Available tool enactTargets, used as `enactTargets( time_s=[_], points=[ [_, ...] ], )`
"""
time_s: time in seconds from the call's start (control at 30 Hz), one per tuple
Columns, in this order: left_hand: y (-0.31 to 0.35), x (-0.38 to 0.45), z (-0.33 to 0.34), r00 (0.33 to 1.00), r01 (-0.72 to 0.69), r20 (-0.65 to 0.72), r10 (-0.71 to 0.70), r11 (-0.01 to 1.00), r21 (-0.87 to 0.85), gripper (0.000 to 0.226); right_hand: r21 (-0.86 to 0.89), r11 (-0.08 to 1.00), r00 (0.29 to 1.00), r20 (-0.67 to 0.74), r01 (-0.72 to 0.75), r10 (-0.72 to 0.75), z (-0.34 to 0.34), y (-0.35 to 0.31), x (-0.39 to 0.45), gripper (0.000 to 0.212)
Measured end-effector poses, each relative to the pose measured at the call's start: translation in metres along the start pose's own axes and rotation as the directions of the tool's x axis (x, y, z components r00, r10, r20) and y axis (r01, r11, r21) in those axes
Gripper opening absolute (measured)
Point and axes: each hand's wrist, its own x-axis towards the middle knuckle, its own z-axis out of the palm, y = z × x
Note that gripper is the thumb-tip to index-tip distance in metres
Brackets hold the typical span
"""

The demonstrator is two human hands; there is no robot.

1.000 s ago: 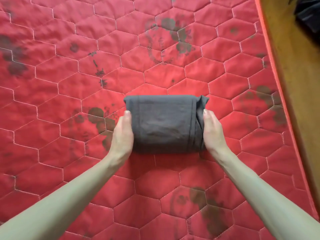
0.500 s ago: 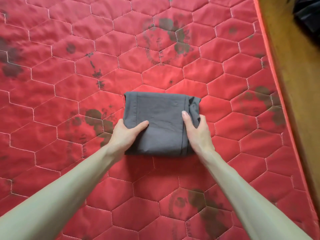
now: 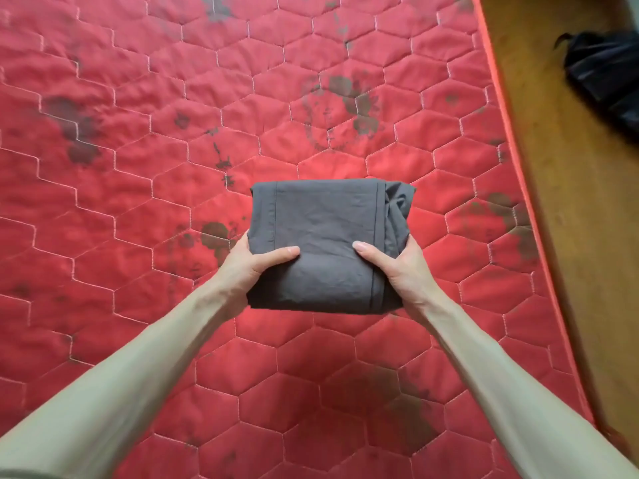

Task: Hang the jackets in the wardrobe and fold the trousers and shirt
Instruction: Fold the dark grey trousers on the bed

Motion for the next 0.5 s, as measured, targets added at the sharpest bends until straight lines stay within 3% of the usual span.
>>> enactTargets(
  time_s=[0.17, 0.3, 0.5],
  points=[
    [0.094, -0.080, 0.004, 0.996, -0.059, 0.070, 0.063, 0.997, -0.057, 0.062, 0.043, 0.997, 0.997, 0.013, 0.069, -0.070, 0.002, -0.105, -0.060, 0.059],
    [0.159, -0.156, 0.016, 0.980, -0.200, -0.021, 0.199, 0.976, -0.088, 0.061, 0.063, 0.986, 0.988, -0.006, 0.155, -0.155, 0.008, -0.198, -0.110, 0.059],
    [0.215, -0.281, 0.042, 0.935, -0.348, -0.142, 0.325, 0.919, -0.186, 0.063, 0.102, 0.980, 0.985, 0.020, 0.169, -0.172, 0.009, -0.316, -0.189, 0.031]
  ],
)
